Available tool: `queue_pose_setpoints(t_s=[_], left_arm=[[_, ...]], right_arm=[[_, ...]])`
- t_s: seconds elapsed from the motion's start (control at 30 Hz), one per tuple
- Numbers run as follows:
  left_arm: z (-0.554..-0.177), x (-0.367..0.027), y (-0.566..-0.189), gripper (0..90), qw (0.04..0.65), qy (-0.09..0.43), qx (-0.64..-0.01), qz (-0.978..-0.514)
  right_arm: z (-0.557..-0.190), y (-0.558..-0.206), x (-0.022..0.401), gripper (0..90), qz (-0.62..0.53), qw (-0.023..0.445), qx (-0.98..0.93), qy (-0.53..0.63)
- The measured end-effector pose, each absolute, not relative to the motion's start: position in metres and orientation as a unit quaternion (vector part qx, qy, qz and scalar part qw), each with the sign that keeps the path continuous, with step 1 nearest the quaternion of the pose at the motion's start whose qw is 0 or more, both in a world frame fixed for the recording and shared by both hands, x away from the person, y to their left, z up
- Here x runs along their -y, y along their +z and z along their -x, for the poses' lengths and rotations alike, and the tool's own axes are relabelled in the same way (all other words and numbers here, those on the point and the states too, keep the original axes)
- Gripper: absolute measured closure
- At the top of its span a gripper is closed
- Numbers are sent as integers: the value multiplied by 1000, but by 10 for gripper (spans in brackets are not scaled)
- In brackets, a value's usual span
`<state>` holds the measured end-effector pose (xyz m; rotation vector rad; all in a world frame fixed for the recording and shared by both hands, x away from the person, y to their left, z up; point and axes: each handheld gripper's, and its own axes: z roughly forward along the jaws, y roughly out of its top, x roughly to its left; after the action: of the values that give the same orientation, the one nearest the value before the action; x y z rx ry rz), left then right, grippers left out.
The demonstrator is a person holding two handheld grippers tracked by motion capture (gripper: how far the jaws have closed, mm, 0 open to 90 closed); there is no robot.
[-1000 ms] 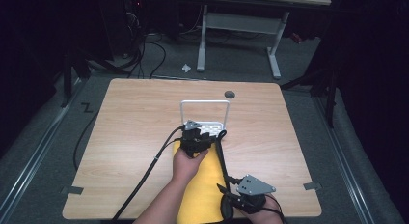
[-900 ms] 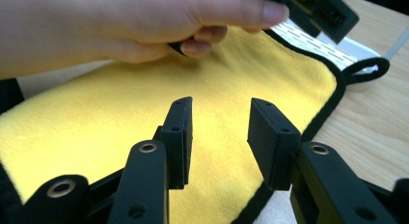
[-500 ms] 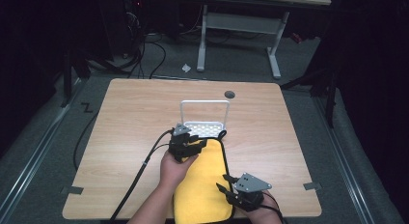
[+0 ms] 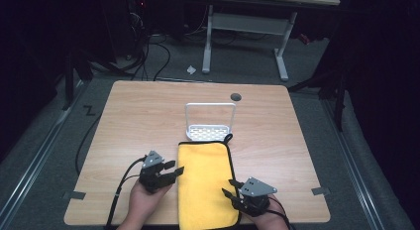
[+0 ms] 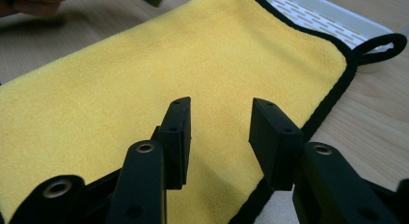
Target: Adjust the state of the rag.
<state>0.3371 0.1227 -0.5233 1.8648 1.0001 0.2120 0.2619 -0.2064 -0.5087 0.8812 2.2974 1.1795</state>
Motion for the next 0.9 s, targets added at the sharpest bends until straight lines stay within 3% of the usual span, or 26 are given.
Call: queue_pose_setpoints(t_s=[0.33,0.37,0.4,0.47,0.5,0.7,0.9], left_arm=[[-346,-109,-524,545,485,72,-396,-776],[-346,-105,-523,587,483,75,-385,-783],[-346,-100,-522,687,481,80,-370,-791],[-345,-94,-523,738,469,83,-355,-804],[-346,-92,-524,756,466,77,-357,-806],[-348,-86,-533,781,425,81,-358,-828],[-341,-88,-534,765,430,64,-354,-828]], right_arm=[[-296,-508,203,616,-347,213,-816,410],[-303,-507,203,636,-352,213,-815,409],[-312,-507,203,668,-358,213,-813,408],[-329,-508,202,874,-370,203,-817,393],[-337,-508,201,900,-375,199,-821,382],[-365,-521,195,900,-387,190,-833,347],[-355,-527,195,881,-378,188,-841,338]])
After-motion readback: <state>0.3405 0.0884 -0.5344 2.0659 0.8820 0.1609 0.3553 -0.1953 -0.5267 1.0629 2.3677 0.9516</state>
